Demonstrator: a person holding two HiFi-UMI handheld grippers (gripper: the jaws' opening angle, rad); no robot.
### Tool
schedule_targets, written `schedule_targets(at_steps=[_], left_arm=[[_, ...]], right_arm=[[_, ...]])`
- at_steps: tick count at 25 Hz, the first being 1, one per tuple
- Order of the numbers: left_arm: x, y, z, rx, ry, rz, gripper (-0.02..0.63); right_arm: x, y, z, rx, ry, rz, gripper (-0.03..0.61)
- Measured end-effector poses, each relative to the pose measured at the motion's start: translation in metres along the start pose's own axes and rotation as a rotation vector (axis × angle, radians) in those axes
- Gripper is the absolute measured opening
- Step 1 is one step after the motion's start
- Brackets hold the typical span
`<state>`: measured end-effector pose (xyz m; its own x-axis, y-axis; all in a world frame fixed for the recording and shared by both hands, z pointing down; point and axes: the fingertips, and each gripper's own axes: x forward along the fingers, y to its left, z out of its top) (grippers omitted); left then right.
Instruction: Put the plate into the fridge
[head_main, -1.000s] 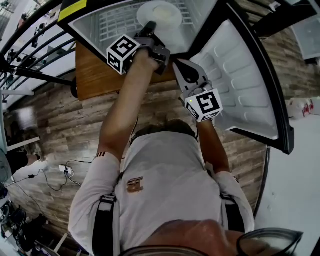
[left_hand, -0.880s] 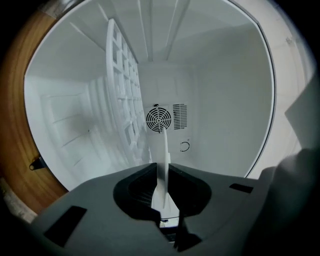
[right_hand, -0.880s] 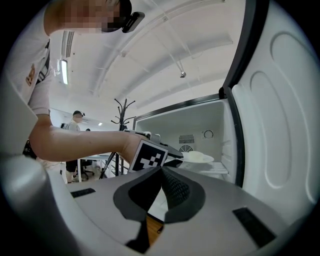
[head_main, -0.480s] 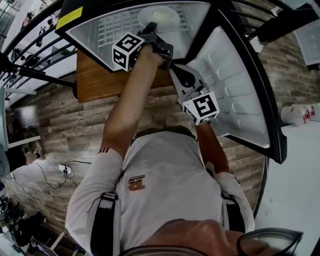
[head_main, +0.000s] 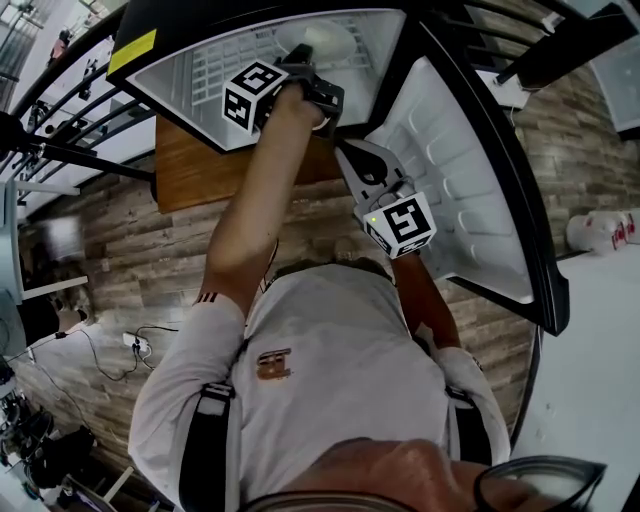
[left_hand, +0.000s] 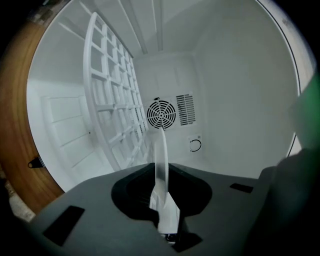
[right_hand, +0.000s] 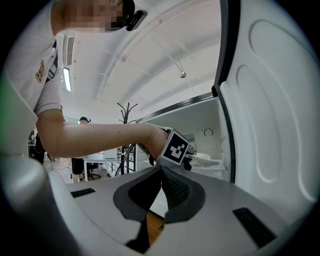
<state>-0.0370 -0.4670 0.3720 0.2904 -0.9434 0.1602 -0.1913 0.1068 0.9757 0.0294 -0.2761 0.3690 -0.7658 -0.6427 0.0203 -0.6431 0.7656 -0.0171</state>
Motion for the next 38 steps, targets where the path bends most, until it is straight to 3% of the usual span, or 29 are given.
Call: schedule_targets(at_steps=[3,9,13,19,26,33,38], left_arm=[[0.002,-0.001,0.001,0.031,-0.007,0.034,0.063],[0.002,-0.008,0.003,0.103,0.001,0.059,0.232],[-0.003,-0.009,0.003,0.208,0.031,0.085,0.267],[-0.006,-0.01,-0.002,0.468,0.134,0.119,0.312],[-0.006,-0.008,-0.025,0.763,0.336,0.04,0.327],[-0.014,0.003,-0.042,1.049,0.468,0.004,0.327],[-0.021,0.014,-0.048,1.304,0.574,0.056,0.327]], right_arm=[[-0.003,-0.002,-0.001,0.007,-0.003,0.003,0.032],[-0.002,-0.005,-0.007,0.023,-0.002,-0.002,0.032],[-0.002,-0.005,-0.011,0.029,0.0,0.004,0.032],[0.0,-0.002,-0.016,0.04,0.005,0.022,0.032],[0.005,0.002,-0.022,0.051,0.009,0.047,0.032],[0.005,0.004,-0.03,0.057,0.028,0.059,0.032],[0.002,0.005,-0.033,0.057,0.036,0.058,0.034]])
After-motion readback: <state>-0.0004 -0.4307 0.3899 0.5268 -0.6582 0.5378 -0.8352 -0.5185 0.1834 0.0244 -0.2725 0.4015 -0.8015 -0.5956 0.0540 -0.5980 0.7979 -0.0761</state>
